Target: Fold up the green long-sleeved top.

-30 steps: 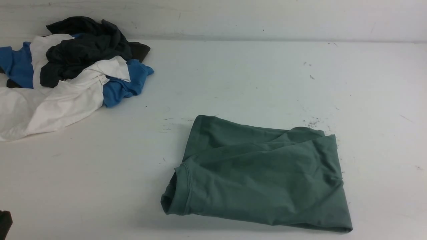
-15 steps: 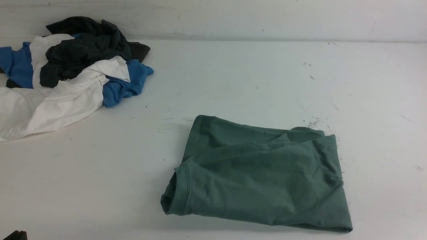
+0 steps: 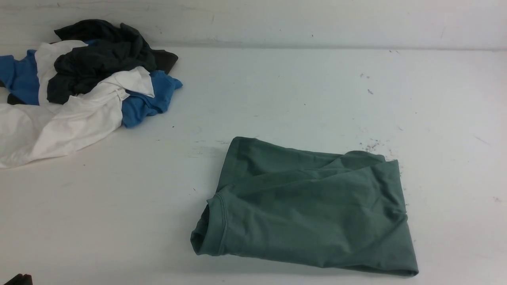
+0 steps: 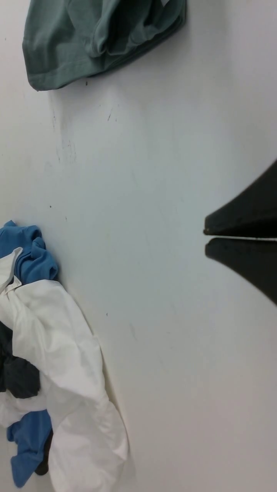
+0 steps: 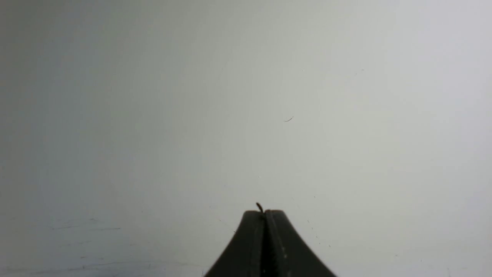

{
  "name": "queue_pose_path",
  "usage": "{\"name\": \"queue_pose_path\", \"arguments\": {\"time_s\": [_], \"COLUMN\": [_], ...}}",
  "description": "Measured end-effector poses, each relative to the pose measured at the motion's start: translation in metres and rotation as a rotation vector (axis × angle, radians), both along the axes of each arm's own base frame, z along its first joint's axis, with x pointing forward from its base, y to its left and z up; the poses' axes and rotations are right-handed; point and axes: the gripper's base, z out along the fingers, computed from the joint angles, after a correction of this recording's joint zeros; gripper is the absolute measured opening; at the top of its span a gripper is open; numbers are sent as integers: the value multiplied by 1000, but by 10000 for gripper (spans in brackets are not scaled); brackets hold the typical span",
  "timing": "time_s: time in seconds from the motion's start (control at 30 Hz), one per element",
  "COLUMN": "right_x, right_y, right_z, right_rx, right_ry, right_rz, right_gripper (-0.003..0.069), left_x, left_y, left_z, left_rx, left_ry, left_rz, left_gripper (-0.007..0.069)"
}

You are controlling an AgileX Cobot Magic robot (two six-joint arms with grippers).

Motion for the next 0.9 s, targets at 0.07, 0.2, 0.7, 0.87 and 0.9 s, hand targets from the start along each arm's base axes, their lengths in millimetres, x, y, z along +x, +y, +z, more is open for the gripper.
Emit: {"name": "queue_pose_path", "arguments": {"time_s": [0.07, 0.2, 0.7, 0.87, 0.9], "right_x": [0, 0, 33, 43, 43], "right_y": [0, 0, -5, -7, -7], "right_z": [0, 0, -84, -148, -150], "right_rx": [0, 0, -296, -309, -311], "right_ry": [0, 0, 354, 580, 594], "right_rz": [0, 0, -259, -257, -255], "right_gripper": [-13, -13, -13, -13, -13], "left_x": [0, 0, 0, 0, 0], "left_y": [0, 0, 0, 0, 0], "left_z": [0, 0, 0, 0, 0], "left_rx": [0, 0, 0, 0, 0], "left_ry": [0, 0, 0, 1, 1], "left_rz": [0, 0, 0, 0, 0], "left_gripper": [-4, -4, -4, -4, -4]}}
